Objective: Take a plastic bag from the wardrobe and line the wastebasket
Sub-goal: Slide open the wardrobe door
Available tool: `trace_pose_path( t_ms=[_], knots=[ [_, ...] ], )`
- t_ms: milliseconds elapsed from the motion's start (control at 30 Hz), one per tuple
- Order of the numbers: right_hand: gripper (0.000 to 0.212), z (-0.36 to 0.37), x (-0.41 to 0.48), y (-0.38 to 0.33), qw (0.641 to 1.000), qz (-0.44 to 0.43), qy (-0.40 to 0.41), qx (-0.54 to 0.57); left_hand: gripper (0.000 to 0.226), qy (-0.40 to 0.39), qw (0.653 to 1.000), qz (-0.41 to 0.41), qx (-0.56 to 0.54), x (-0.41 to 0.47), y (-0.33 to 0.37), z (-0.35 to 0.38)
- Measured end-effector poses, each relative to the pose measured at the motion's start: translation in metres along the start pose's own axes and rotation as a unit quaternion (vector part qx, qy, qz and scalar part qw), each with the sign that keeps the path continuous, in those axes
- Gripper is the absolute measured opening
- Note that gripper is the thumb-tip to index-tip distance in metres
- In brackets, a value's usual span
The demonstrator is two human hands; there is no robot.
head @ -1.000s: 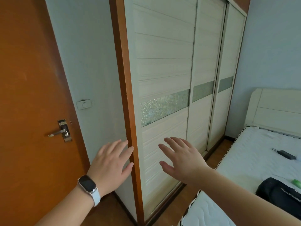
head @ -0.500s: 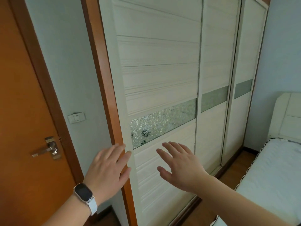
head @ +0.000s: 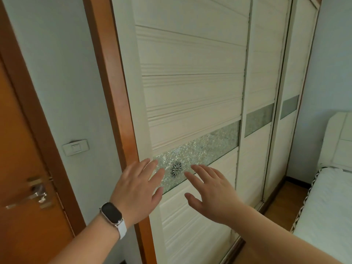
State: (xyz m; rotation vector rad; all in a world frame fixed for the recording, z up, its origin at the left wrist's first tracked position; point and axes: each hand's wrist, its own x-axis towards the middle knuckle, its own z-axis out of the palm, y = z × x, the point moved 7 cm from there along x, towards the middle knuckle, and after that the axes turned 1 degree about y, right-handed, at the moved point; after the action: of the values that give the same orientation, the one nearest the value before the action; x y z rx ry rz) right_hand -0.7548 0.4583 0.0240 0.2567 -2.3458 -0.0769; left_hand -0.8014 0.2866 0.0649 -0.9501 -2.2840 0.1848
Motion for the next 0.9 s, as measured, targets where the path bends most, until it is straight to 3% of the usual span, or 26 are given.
trace_pose_path(
  t_ms=[267,533,767,900],
  knots=[
    [0.057,0.053,0.077,0.013,0.998,0.055,0.037,0.019,0.043,0.079,0.995,0.058,0.019,0.06,-0.029,0.023],
    [0.062,0.086,0.11,0.035,0.994,0.08,0.062,0.042,0.041,0.114,0.993,0.028,-0.003,0.083,-0.04,0.035],
    [0.06,0.123,0.142,0.037,0.978,0.012,0.183,0.096,0.041,0.114,0.992,-0.031,0.039,0.096,-0.042,0.042],
    [0.063,0.146,0.149,0.046,0.962,0.0,0.262,0.073,0.041,0.094,0.991,-0.057,0.08,0.104,-0.041,0.047]
  ],
)
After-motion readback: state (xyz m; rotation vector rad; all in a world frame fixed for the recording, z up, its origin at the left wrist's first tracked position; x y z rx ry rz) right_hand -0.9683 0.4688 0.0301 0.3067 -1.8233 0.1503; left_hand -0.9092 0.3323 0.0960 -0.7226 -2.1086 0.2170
